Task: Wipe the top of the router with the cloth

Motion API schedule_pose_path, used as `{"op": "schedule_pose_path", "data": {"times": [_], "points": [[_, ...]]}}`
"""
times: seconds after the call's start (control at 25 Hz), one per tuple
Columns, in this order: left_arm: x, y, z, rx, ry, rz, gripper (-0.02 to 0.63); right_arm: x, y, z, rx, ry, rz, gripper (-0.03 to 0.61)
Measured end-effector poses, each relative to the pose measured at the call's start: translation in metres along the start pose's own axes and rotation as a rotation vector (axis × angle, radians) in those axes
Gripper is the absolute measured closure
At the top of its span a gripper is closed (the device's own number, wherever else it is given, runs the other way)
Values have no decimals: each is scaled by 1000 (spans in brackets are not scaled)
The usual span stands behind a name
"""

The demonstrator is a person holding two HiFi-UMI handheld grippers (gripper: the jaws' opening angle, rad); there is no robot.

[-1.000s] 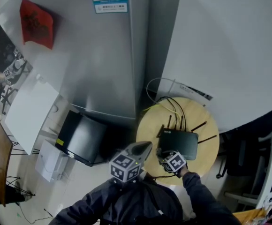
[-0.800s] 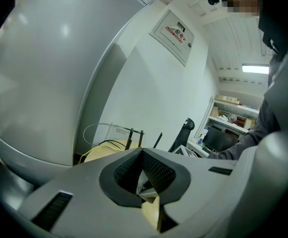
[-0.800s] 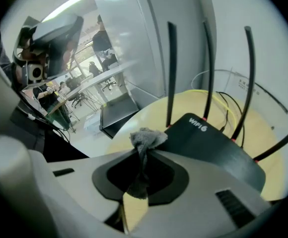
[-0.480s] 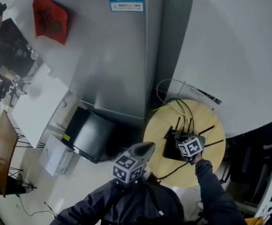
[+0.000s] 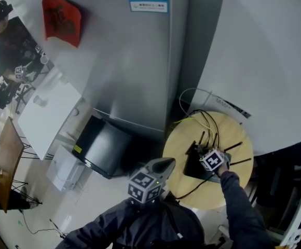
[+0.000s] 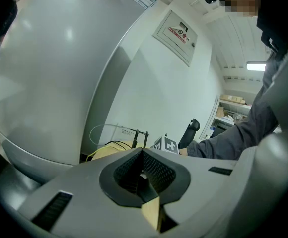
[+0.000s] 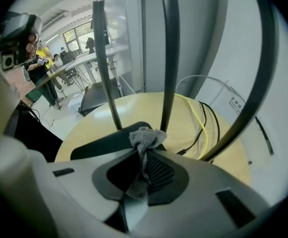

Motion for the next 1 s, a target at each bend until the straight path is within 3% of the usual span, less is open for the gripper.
{"op": "schedule_pose_path", "data": {"times": [0.36, 0.76, 0.88, 1.0], "points": [[-2, -12, 8, 31, 10, -2, 612, 14, 58, -11, -103, -20, 4, 508], [5, -25, 17, 70, 34, 12, 612, 35, 125, -24, -132, -46, -14, 508], [6, -27, 18, 71, 37, 16, 612, 36, 116, -28, -104, -70, -7, 508], [5, -26, 16, 62, 32, 18, 612, 35, 77, -34, -24, -85, 33, 508]]}}
Point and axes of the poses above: the fingertips, and each gripper's own axes: z forward along the fingers, y to its left, x out of its underside, the point moved 1 cm from there along -z, backward along the fingers, and after that the axes turned 12 degrees about -z, right-handed, at the moved point
